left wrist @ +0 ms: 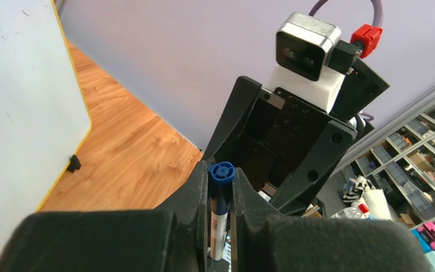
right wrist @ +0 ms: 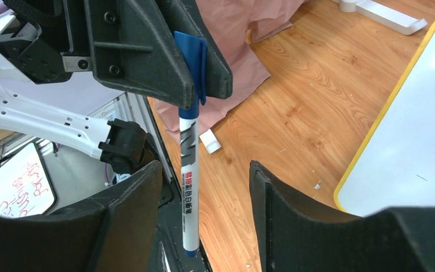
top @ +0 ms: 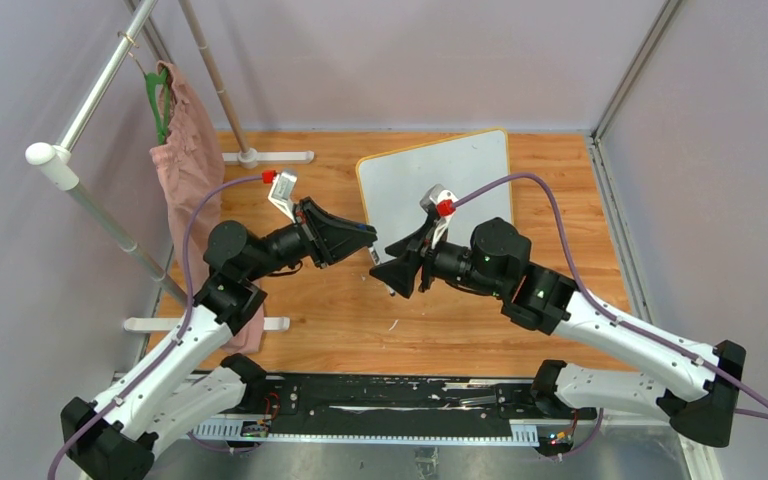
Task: Write a sentence on the whiteboard
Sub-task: Open the whiteboard marker at the center of the board.
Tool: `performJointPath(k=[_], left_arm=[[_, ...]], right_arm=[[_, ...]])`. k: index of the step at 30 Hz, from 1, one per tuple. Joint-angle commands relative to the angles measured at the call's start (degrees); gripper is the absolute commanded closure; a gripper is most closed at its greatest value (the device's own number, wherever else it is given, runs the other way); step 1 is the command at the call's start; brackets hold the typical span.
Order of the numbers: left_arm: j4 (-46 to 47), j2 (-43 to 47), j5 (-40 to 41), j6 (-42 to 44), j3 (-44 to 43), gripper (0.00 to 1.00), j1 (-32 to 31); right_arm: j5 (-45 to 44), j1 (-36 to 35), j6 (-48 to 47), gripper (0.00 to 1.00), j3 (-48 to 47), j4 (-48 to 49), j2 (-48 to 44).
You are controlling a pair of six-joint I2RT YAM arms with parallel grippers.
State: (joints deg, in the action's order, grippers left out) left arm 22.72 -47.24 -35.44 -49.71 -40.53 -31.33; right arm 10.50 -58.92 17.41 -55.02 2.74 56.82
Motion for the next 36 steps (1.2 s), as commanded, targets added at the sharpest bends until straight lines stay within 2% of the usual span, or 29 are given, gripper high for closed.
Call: performJointPath(k=[1, 6, 9, 14, 17, 23, 36], left_arm=[[1.63, 1.49, -1.03, 0.41, -0.07, 1.00, -0.40], [1.63, 2.12, -1.47, 0.36, 0.08, 1.00, -0.40], [1.63, 2.79, -1.26, 0.41, 0.40, 1.00, -0.40], [1.63, 4.00, -0.71, 0.33, 0.78, 1.00, -0.40], [1.71, 4.93, 1.22, -0.02, 1.14, 1.00, -0.37], [1.80, 7.80, 8.13, -0.03, 0.89, 1.00, -0.40], [1.80, 6.81, 13.29, -1.87, -1.88, 1.00, -0.40]], right_arm=[[0.93, -0.67, 3.12, 0.40, -1.75, 3.79, 0.62], [2.37, -0.58, 5.77, 0.48, -2.84, 5.79, 2.34], [2.33, -0.59, 6.61, 0.58, -3.67, 6.25, 3.49], [2.33, -0.56, 7.45, 0.81, -3.43, 6.91, 4.02], [2.44, -0.58, 7.47, 1.00, -2.50, 6.65, 3.39], [2.24, -0.67, 7.54, 1.00, 2.68, 5.71, -0.04], [-0.20, -1.05, 9.50, 1.00, 8.02, 4.73, -5.92]])
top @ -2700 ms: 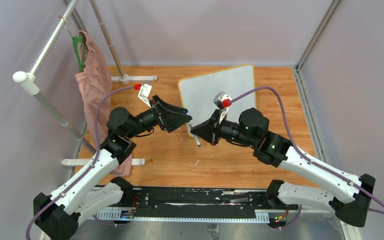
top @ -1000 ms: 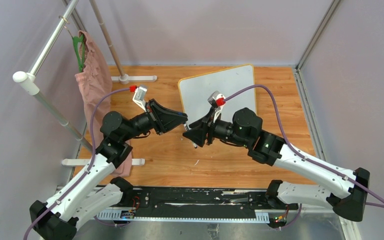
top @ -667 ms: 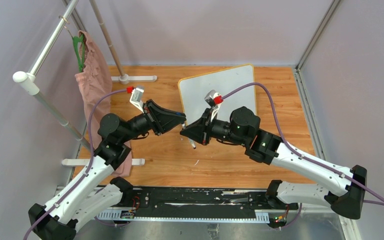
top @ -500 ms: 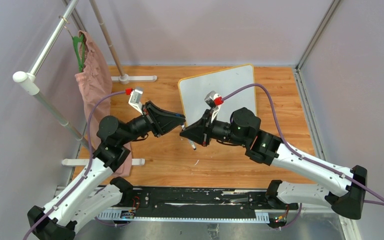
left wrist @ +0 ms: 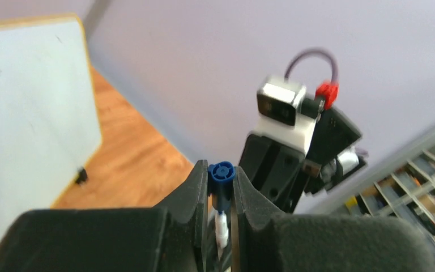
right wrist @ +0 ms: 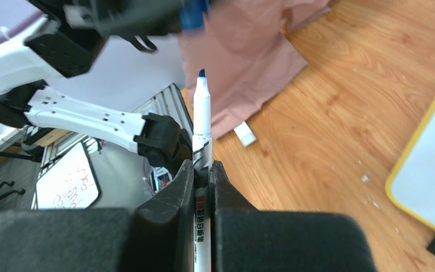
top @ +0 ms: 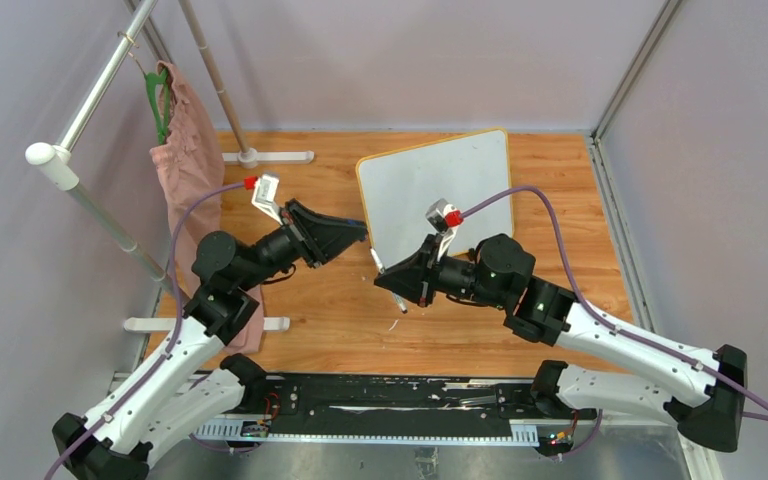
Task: Write a sentence on the whiteboard
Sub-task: Open the whiteboard marker at the center of the board, then place the pen cap at the center of the board.
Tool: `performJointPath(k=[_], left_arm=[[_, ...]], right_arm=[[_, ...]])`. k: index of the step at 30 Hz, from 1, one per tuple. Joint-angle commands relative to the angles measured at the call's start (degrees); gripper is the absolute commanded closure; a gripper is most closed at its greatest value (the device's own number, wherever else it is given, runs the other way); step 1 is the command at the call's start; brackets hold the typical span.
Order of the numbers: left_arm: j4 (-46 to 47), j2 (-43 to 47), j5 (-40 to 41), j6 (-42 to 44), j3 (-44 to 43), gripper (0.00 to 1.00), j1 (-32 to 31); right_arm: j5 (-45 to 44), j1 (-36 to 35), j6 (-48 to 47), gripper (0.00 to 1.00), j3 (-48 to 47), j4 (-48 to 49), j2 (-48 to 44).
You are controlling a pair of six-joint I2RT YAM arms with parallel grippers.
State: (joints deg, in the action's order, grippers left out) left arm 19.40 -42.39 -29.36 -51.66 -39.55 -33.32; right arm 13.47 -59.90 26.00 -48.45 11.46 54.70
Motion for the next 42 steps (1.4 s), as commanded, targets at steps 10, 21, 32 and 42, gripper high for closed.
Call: performJointPath(k=[10, 21, 32, 42], left_arm=[[-17.19, 3.52, 16.55, 12.53, -7.04, 1.00, 1.61], [-55.54, -9.17, 35.56, 26.41, -10.08, 1.00, 1.61], [-45.68, -27.60, 36.33, 19.90, -1.81, 1.00, 1.59], [-42.00, -37.19, 36.98, 19.28, -2.90, 0.97, 1.16]], right_arm=[[-11.10, -0.37, -3.01, 1.00, -0.90, -16.16, -8.96], [-35.58, -0.47, -8.58, 1.00, -0.96, -38.66, -16.18], [-37.52, -0.43, -7.53, 1.00, 2.40, -38.65, -19.55], [-38.49, -0.46, -6.52, 1.00, 4.05, -40.75, -23.45]])
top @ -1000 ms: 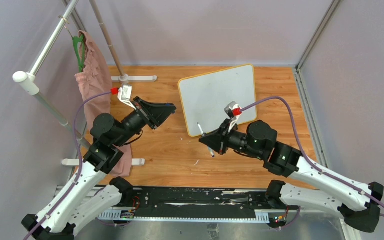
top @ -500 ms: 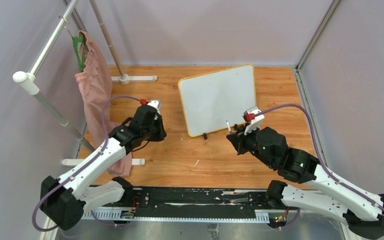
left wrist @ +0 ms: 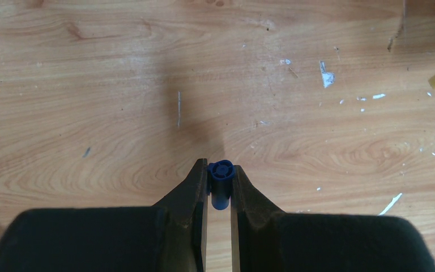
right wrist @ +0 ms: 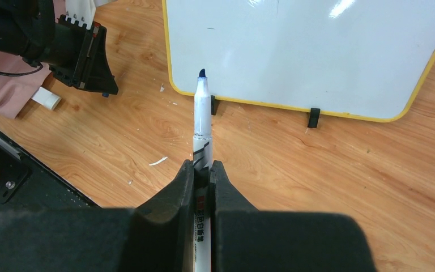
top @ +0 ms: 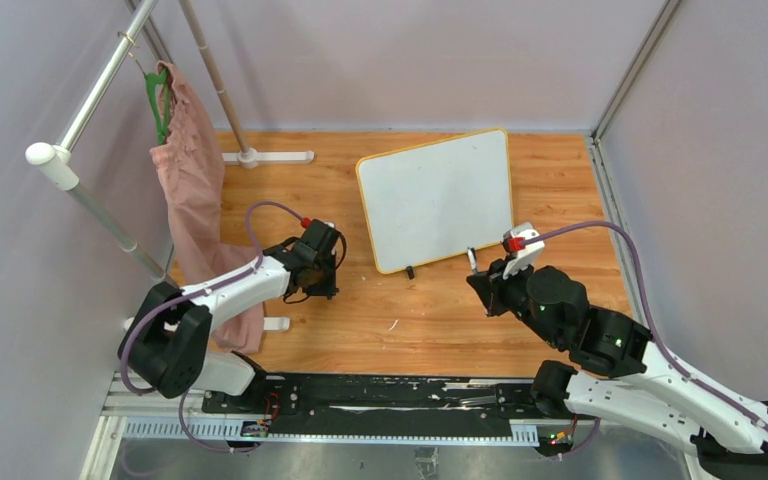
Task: Write a sentence on the whiteboard
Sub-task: Place the pen cap at the center of the board.
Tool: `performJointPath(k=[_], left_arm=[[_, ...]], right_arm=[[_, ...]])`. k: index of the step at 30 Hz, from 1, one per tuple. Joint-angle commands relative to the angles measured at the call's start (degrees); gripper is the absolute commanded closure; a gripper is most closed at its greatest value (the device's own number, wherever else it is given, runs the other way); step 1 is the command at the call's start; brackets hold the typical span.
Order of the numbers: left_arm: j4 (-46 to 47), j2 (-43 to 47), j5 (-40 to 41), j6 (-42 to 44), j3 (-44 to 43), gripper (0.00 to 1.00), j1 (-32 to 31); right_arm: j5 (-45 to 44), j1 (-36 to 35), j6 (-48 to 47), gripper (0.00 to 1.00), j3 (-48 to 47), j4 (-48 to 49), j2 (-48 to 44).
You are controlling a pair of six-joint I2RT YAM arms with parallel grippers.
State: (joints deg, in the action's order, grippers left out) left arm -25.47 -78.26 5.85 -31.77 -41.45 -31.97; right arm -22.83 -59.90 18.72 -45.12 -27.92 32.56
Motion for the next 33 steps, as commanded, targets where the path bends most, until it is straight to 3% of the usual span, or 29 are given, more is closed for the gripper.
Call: performJointPath(k=[1, 10, 20, 33], left_arm=[[2.97, -1.88, 1.80, -0.39, -0.92, 0.96, -0.20], [4.58, -5.57, 1.43, -0.15, 0.33, 0.88, -0.20], [4.88, -5.53, 1.84, -0.43, 0.67, 0.71, -0.20], [4.41, -3.37, 3.01, -0.76, 1.62, 0.64, -0.20]], right_arm=[[-2.40, -0.47, 0.73, 1.00, 0.78, -1.44, -1.46], [-3.45, -0.42, 0.21, 1.00, 0.27, -1.51, -0.94], [-3.91, -0.48, -0.21, 1.00, 0.12, -1.30, -0.15], [-3.64, -0.51, -0.66, 1.00, -0.40, -0.97, 0.49]])
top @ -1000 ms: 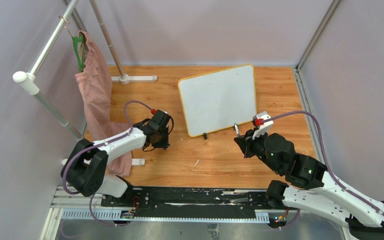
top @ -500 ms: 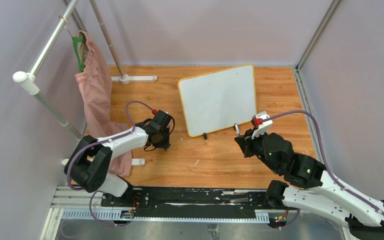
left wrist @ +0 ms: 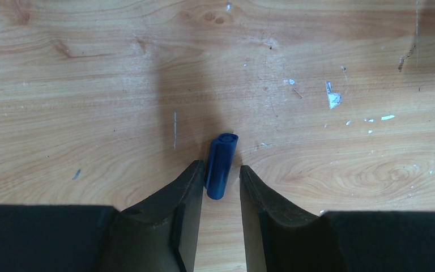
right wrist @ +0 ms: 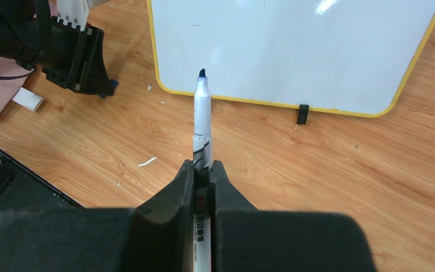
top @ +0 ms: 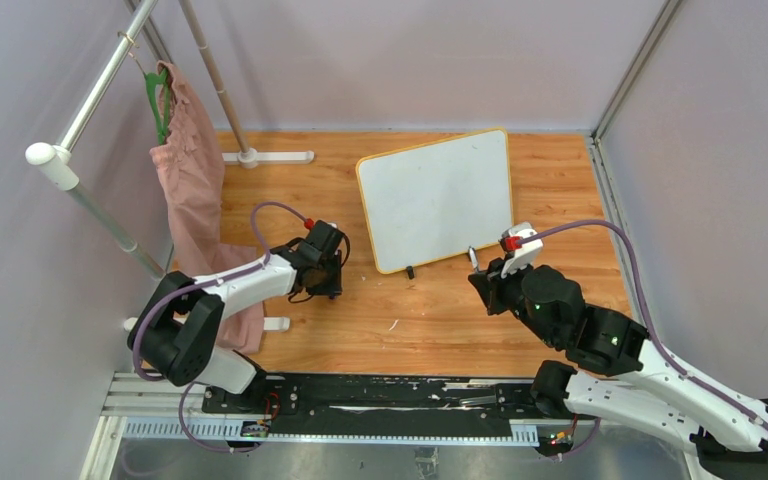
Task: Write a sentence on the whiteboard
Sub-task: Place the pen cap at the center of the board, then adjust the whiteboard marker.
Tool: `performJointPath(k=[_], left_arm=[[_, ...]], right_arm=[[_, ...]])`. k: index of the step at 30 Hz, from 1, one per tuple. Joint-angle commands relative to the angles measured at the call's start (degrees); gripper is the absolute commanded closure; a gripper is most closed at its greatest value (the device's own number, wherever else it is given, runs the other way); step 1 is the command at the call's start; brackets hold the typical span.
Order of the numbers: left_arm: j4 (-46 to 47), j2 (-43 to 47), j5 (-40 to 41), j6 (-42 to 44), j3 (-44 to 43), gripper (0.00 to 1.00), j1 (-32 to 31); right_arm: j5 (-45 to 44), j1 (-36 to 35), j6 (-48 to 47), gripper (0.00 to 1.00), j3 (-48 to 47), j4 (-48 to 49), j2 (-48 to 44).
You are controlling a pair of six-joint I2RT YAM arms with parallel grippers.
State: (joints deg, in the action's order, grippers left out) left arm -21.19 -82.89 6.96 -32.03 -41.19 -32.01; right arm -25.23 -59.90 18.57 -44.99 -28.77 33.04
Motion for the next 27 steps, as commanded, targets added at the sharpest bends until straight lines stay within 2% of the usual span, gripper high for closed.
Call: performJointPath(k=[1, 14, 19, 22, 24, 26, 27], left_arm=[[-0.21, 1.93, 1.99, -0.67, 1.33, 0.64, -0.16], [-8.44, 16.50, 1.73, -0.81, -3.90, 0.46, -0.16], [-10.12, 25.93, -0.25, 0.04, -6.32, 0.46, -0.10], [-5.14, 36.05, 1.09, 2.13, -5.82, 0.45, -0.16], [1.11, 44.24, -0.78, 3.76, -4.54, 0.34, -0.16], [8.37, 49.02, -4.77, 4.12, -2.65, 0.20, -0.10], [11.94, 50.57, -7.87, 4.25, -1.80, 0.17, -0.11]], right_arm=[[-1.04, -0.42, -0.34, 1.00, -0.53, -0.09, 0.01], [1.13, -0.47, -0.32, 1.00, -2.78, 0.44, 1.80], [5.65, -0.48, -2.38, 1.00, -3.35, 1.86, 1.49], [10.06, -0.48, -4.29, 1.00, -3.91, 3.67, 0.58], [13.60, -0.44, -5.32, 1.00, -3.43, 6.19, -0.40], [16.80, -0.48, -5.77, 1.00, -2.69, 8.76, -0.57], [18.25, -0.48, -5.85, 1.00, -2.55, 10.04, -0.22]])
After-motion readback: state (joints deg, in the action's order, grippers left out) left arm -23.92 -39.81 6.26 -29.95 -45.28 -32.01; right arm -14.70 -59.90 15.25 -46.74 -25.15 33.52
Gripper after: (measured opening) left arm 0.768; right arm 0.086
